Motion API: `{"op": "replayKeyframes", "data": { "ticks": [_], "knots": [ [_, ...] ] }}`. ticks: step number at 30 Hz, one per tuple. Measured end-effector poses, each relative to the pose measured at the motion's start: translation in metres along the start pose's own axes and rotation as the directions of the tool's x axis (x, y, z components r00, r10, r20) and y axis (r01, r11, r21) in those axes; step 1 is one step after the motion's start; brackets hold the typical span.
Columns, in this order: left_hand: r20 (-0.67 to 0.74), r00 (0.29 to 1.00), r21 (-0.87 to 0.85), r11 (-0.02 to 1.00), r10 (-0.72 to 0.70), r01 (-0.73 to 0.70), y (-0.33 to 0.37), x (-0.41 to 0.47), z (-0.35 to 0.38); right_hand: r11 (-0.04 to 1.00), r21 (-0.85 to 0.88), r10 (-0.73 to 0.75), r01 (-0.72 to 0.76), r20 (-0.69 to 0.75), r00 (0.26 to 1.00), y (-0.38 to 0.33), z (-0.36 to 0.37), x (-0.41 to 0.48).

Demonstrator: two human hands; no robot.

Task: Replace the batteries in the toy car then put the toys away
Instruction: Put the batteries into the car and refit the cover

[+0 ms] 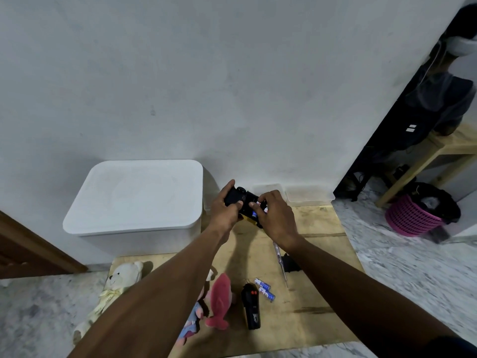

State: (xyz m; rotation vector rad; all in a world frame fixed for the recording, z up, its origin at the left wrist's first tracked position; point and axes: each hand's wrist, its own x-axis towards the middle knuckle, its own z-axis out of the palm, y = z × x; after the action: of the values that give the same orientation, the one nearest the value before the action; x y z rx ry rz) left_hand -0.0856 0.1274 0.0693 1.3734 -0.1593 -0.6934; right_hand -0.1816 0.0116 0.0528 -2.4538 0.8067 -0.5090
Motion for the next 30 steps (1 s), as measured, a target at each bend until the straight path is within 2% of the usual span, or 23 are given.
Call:
{"op": "replayKeyframes", "data": {
  "ticks": [5, 15, 22, 30],
  "knots": [
    [-0.031, 0.999, -0.071, 0.997, -0.019, 0.016, 0.001, -0.006, 0.007, 0.999, -0.031, 0.01, -0.01, -0.011, 1.0, -0.001, -0.006, 0.005],
    [-0.056, 0.997, -0.092, 0.995, -0.046, 0.041, -0.002, -0.011, 0.004, 0.998, -0.041, 0.039, -0.039, 0.005, 0.999, -0.001, 0.0, 0.003],
    [-0.057, 0.997, -0.077, 0.996, -0.049, 0.045, -0.002, -0.007, 0.003, 0.998, -0.009, 0.061, -0.061, -0.001, 0.998, -0.003, -0.003, 0.005],
    [-0.038, 0.999, -0.047, 0.999, -0.019, 0.018, 0.002, -0.003, 0.0, 0.997, 0.071, 0.008, -0.005, -0.041, 0.999, -0.011, -0.011, 0.004]
  ]
}}
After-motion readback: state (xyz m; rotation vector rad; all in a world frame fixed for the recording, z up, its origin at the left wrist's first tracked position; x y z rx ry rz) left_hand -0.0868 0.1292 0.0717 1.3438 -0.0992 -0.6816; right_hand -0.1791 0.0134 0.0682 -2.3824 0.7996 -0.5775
